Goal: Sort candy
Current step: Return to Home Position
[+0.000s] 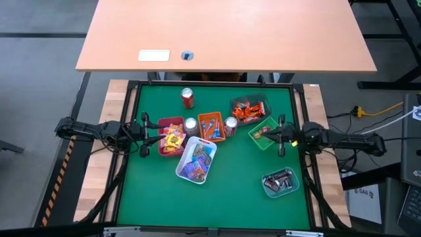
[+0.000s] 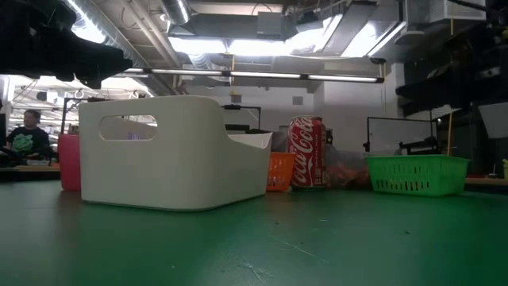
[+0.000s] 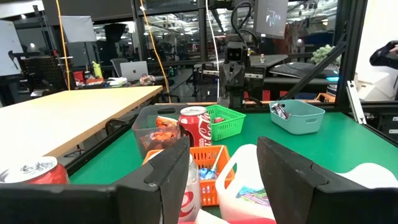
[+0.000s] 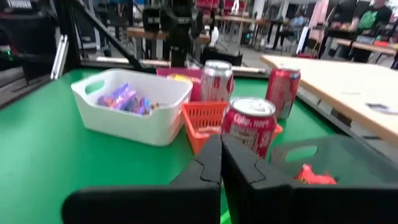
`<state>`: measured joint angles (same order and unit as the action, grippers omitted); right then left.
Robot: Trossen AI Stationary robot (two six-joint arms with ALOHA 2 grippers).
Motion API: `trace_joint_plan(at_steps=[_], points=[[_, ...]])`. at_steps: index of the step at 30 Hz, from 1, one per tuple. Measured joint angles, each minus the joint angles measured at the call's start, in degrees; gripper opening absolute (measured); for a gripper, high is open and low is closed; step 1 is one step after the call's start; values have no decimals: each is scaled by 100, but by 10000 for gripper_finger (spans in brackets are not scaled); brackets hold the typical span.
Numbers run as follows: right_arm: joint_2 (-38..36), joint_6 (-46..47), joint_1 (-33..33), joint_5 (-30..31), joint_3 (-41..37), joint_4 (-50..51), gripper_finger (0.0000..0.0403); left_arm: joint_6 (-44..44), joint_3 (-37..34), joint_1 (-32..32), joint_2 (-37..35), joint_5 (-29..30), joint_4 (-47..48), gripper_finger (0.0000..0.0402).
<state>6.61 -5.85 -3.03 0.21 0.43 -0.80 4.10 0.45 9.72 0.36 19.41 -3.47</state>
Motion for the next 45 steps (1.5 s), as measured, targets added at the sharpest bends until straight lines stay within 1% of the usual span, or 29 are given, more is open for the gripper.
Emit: trace_joint_plan(at_steps=[6,11,45], points=[[-432,0,0,0,0,1,3,0,0,0,0,1,-1,178],[-655,0,0,4,0,-4,3,0,0,0,0,0,1,178],[-647,0,0,13,0,-2,3,0,0,0,0,1,-1,178]])
